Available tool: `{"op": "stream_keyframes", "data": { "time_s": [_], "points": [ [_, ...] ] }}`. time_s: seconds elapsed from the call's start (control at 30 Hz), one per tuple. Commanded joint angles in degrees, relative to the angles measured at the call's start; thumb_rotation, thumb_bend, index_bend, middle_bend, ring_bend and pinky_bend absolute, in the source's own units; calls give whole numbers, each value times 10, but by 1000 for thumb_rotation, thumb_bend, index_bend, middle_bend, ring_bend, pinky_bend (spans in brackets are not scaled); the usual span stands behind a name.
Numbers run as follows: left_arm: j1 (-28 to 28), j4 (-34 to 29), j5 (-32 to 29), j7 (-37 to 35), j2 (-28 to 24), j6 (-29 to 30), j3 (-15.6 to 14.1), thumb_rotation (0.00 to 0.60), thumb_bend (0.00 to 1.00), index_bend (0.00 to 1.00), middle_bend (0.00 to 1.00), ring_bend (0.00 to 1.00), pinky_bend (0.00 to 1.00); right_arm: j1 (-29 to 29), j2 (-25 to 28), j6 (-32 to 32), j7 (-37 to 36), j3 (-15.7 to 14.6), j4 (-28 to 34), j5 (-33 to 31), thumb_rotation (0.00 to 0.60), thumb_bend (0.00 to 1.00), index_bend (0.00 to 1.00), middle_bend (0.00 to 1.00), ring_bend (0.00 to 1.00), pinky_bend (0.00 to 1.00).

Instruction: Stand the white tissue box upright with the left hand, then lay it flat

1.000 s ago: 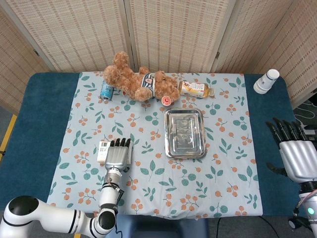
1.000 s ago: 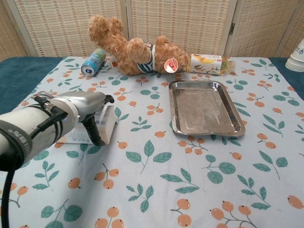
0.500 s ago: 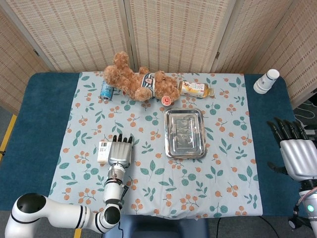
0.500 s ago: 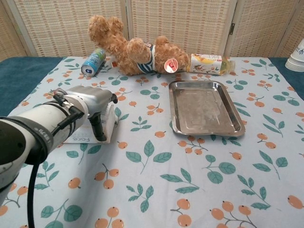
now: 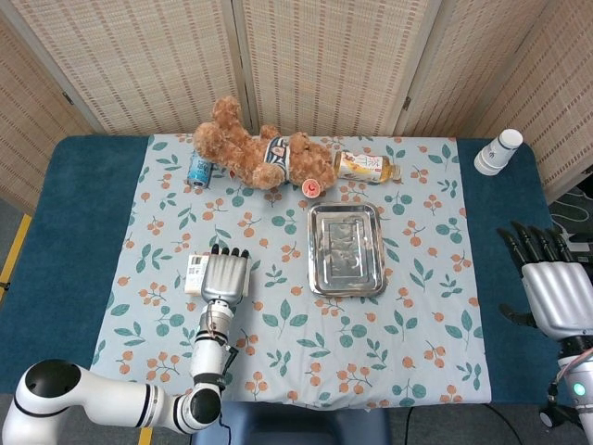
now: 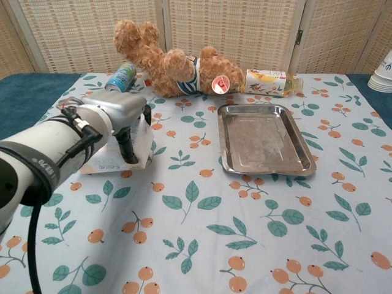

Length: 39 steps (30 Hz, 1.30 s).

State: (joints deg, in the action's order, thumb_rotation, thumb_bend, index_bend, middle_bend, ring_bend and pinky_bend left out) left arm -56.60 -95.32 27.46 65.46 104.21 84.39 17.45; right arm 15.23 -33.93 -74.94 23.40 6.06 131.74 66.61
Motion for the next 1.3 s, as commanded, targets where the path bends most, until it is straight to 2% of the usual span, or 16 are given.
{"op": "stream_keyframes", "data": {
  "time_s": [0.03,0.13,0.27,0.5,0.53,0.57,0.6,0.67,0.8,0.9,1.07,1.3],
  "points": [
    [12,-20,67,-69,-17,10,13,600,234,522,615,319,224,2,-2,2,2,0,-2,-3,600,122,66,3,0,0],
    [33,-20,128,-164,-20,13,29,600,234,536,650,359,271,4,-5,7,6,0,-3,-9,600,122,66,3,0,0],
    [66,-25,160,-303,-22,3,74,600,234,540,663,372,309,7,-8,11,10,0,-4,-15,600,122,66,3,0,0],
    [109,33,224,-498,-6,-15,96,600,234,543,670,363,247,13,-13,19,19,-2,-7,-26,600,122,66,3,0,0],
    [106,-1,263,-501,11,8,81,600,234,543,671,363,247,14,-14,21,20,-2,-7,-28,600,122,66,3,0,0],
    [107,3,273,-488,40,47,81,600,234,544,671,362,248,15,-14,23,21,-2,-7,-30,600,122,66,3,0,0],
    [107,20,270,-501,51,46,87,600,234,544,671,363,249,16,-15,24,22,-2,-7,-32,600,122,66,3,0,0],
    [113,82,259,-560,56,10,104,600,234,544,670,363,242,18,-15,27,22,-2,-8,-34,600,122,66,3,0,0],
    [136,142,265,-643,63,-24,99,600,234,544,666,353,180,20,-15,29,21,-2,-9,-39,600,122,66,3,0,0],
    [145,158,256,-664,72,-33,106,600,234,542,666,351,177,22,-16,32,22,-3,-11,-43,600,122,67,3,0,0],
    [159,218,256,-701,85,-62,101,600,235,537,660,343,175,24,-16,35,23,-4,-12,-46,600,122,67,3,0,0],
    [170,262,259,-722,100,-86,98,600,234,537,660,343,175,26,-19,33,27,-4,-13,-50,600,122,67,3,0,0]
  ]
}}
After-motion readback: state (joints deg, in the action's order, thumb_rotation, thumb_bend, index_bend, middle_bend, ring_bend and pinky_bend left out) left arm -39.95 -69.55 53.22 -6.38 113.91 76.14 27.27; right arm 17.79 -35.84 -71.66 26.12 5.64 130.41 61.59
